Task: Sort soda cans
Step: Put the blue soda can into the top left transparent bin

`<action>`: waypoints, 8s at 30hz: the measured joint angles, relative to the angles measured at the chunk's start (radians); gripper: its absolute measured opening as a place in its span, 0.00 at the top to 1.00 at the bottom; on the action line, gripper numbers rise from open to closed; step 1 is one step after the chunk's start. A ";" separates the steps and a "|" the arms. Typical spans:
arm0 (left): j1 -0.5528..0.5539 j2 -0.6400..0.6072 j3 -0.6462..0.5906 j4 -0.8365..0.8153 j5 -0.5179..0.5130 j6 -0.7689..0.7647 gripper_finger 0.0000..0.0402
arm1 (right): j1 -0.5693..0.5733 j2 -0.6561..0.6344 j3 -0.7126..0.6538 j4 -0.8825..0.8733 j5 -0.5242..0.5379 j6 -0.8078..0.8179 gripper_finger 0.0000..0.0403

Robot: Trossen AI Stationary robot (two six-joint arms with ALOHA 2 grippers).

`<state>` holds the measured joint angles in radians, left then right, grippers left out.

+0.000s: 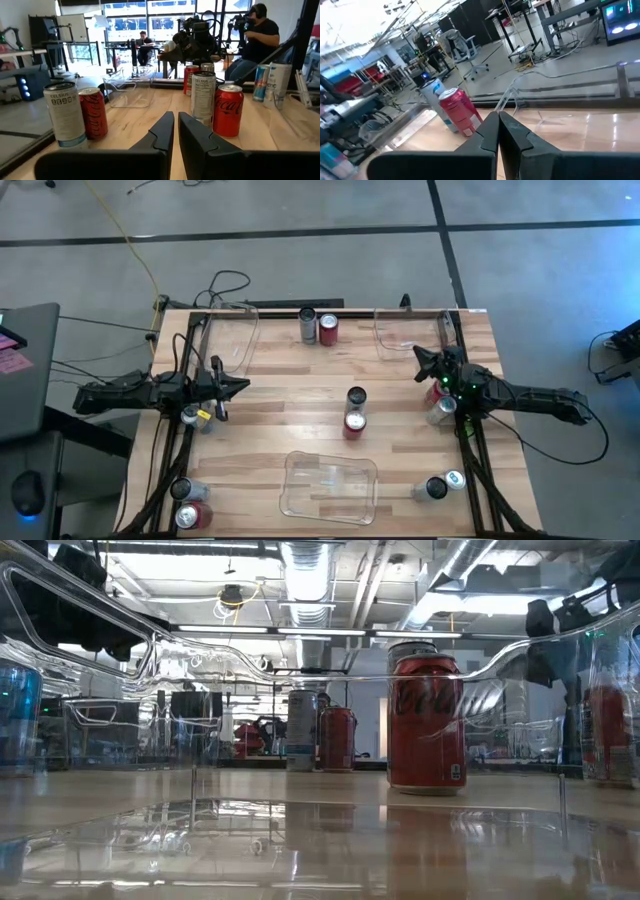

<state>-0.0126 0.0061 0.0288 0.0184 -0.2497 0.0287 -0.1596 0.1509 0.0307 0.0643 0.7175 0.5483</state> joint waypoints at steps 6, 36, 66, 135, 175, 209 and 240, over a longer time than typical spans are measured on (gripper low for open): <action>0.000 0.000 0.005 0.089 -0.008 -0.055 0.94 | 0.003 0.000 0.000 0.108 -0.134 -0.038 0.92; 0.001 0.120 0.412 0.012 -0.216 -0.047 0.81 | 0.017 0.000 0.002 0.239 -0.197 -0.218 0.81; 0.000 0.727 1.118 -1.486 0.031 -0.754 0.45 | 0.119 0.001 -0.016 0.289 -0.224 -0.365 0.33; 0.001 0.930 0.949 -1.590 0.070 -0.526 0.39 | 0.243 0.000 -0.017 0.201 -0.222 -0.399 0.33; 0.001 0.929 0.781 -1.530 0.093 -0.524 0.42 | 0.243 0.001 -0.017 0.184 -0.223 -0.371 0.33; 0.146 1.249 1.311 -1.580 0.009 -0.378 0.42 | 0.243 0.000 -0.017 0.191 -0.223 -0.372 0.33; 0.792 1.341 1.442 -1.561 -0.105 -0.101 0.42 | 0.243 0.000 -0.017 0.071 -0.223 -0.309 0.33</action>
<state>0.7791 1.3474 1.4712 -1.5430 -0.3548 -0.0721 0.0834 0.1513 0.0135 0.1351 0.4945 0.2388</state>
